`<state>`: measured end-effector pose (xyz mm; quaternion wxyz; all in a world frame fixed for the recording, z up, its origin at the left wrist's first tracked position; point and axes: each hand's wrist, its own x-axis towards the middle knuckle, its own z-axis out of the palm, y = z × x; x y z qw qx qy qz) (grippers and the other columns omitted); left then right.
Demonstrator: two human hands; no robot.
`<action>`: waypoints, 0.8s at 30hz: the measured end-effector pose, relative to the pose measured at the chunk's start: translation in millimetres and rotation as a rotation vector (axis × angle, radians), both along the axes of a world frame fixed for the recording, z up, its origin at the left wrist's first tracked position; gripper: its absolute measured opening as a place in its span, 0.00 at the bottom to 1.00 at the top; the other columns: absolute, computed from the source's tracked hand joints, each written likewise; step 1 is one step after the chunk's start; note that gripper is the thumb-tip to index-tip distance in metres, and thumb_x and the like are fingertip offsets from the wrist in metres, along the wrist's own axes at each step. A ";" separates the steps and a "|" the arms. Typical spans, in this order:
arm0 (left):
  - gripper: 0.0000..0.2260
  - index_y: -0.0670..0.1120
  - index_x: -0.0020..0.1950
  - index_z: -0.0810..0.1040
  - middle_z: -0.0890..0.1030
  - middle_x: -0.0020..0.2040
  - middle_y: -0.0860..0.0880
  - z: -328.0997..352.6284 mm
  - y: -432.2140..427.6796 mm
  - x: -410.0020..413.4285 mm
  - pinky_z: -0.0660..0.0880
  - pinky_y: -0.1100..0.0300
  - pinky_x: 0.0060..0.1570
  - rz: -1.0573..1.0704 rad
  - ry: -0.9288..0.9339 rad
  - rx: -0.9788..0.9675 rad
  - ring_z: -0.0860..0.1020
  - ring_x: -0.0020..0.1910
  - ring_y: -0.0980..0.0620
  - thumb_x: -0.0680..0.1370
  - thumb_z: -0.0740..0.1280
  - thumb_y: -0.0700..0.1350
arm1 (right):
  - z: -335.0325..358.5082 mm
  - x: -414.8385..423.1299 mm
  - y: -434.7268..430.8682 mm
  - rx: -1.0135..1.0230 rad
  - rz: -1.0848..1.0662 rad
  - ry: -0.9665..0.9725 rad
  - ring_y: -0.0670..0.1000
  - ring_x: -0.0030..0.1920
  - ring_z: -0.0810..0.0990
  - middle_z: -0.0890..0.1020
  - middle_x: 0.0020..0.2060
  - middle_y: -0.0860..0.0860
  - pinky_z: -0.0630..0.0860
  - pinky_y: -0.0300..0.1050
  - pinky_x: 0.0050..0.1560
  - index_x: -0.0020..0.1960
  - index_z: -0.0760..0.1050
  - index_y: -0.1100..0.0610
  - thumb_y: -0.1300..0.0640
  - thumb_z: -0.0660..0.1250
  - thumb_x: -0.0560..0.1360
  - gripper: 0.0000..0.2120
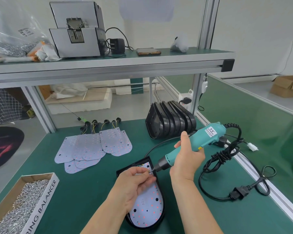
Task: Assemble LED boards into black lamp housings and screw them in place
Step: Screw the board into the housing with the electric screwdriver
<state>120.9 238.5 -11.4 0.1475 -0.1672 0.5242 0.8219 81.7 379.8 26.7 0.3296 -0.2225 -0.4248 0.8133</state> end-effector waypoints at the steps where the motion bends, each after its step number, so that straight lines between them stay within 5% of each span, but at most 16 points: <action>1: 0.04 0.31 0.52 0.78 0.85 0.42 0.35 0.8 -0.2 -0.3 0.81 0.63 0.38 -0.007 0.013 -0.015 0.86 0.41 0.43 0.78 0.66 0.28 | 1.7 0.4 0.3 0.001 0.001 0.009 0.44 0.27 0.72 0.76 0.25 0.46 0.72 0.35 0.29 0.40 0.71 0.53 0.54 0.73 0.73 0.11; 10: 0.06 0.31 0.53 0.78 0.85 0.43 0.35 11.8 -5.6 4.3 0.81 0.62 0.38 -0.039 0.044 -0.060 0.86 0.43 0.43 0.77 0.69 0.31 | 16.0 0.7 4.5 0.017 0.016 0.061 0.43 0.28 0.73 0.76 0.25 0.45 0.73 0.44 0.37 0.40 0.71 0.53 0.56 0.73 0.73 0.11; 14: 0.08 0.40 0.49 0.82 0.83 0.36 0.47 9.7 -33.1 5.2 0.74 0.62 0.30 0.101 0.110 -0.601 0.79 0.31 0.52 0.76 0.73 0.45 | 19.2 -0.9 10.4 0.056 0.024 0.101 0.44 0.27 0.73 0.76 0.25 0.45 0.73 0.36 0.30 0.40 0.70 0.54 0.56 0.73 0.73 0.11; 17: 0.19 0.41 0.41 0.77 0.79 0.41 0.50 2.8 -61.5 10.4 0.68 0.57 0.39 0.204 0.044 -0.937 0.74 0.37 0.50 0.74 0.74 0.56 | 18.7 -0.4 12.1 0.147 0.041 0.147 0.44 0.27 0.74 0.76 0.25 0.46 0.73 0.34 0.31 0.38 0.71 0.55 0.59 0.72 0.75 0.12; 21: 0.29 0.48 0.32 0.60 0.60 0.29 0.53 -4.8 -58.8 19.0 0.54 0.53 0.35 -0.043 -0.034 -1.027 0.60 0.30 0.50 0.68 0.75 0.64 | 20.5 0.9 8.3 0.273 0.076 0.199 0.45 0.28 0.75 0.76 0.27 0.48 0.74 0.35 0.33 0.38 0.73 0.57 0.60 0.72 0.74 0.10; 24: 0.28 0.49 0.31 0.61 0.63 0.25 0.55 -6.5 -47.1 14.8 0.56 0.56 0.32 -0.162 -0.022 -1.022 0.62 0.28 0.50 0.63 0.79 0.61 | 23.6 0.9 3.4 0.322 0.091 0.219 0.48 0.28 0.74 0.76 0.27 0.50 0.74 0.36 0.32 0.37 0.74 0.56 0.58 0.72 0.73 0.10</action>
